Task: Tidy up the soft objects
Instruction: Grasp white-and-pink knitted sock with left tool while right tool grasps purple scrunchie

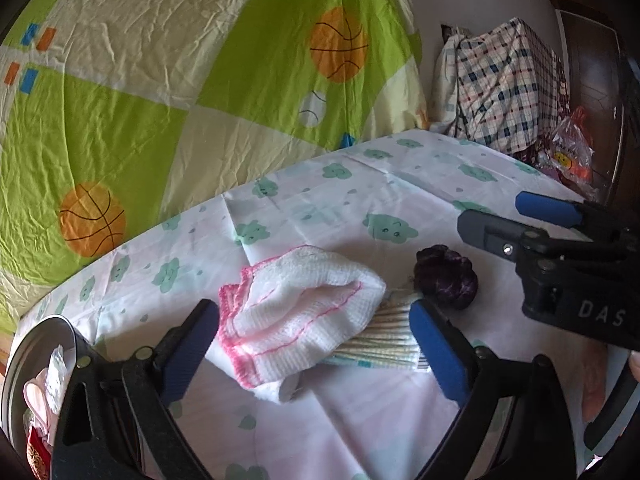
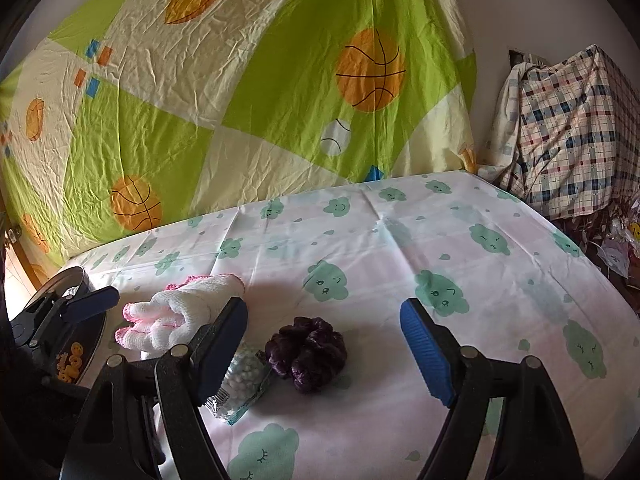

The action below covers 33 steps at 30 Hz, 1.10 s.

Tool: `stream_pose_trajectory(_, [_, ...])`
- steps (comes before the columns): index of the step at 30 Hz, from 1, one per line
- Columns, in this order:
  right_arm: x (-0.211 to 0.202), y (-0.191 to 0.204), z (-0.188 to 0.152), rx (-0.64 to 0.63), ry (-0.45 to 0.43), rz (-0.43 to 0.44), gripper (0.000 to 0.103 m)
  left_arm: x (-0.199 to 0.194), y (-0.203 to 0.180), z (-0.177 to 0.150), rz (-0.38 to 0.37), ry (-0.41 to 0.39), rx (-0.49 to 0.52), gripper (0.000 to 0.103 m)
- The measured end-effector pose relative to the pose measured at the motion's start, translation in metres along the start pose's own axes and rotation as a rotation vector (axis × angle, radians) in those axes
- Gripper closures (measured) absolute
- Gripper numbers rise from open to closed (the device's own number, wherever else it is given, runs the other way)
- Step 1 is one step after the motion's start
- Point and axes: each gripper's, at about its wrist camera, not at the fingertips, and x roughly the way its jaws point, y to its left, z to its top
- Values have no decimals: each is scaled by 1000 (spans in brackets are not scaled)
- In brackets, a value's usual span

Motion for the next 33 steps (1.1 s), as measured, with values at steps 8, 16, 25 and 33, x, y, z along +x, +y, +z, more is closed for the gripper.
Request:
stream_pose_trajectory(8, [6, -2, -5, 11, 14, 9, 22, 28, 11, 1, -36, 49, -30, 59])
stream_pose_trajectory(16, [10, 1, -5, 5, 27, -2, 22, 15, 32, -10, -119, 15, -146, 92])
stream_pose_trajectory(25, [29, 8, -4, -13, 99, -13, 23, -32, 76, -35, -34, -108, -300, 92])
stream_pose_trajectory(33, [57, 9, -7, -23, 233, -45, 27, -42, 82, -53, -39, -132, -341, 92])
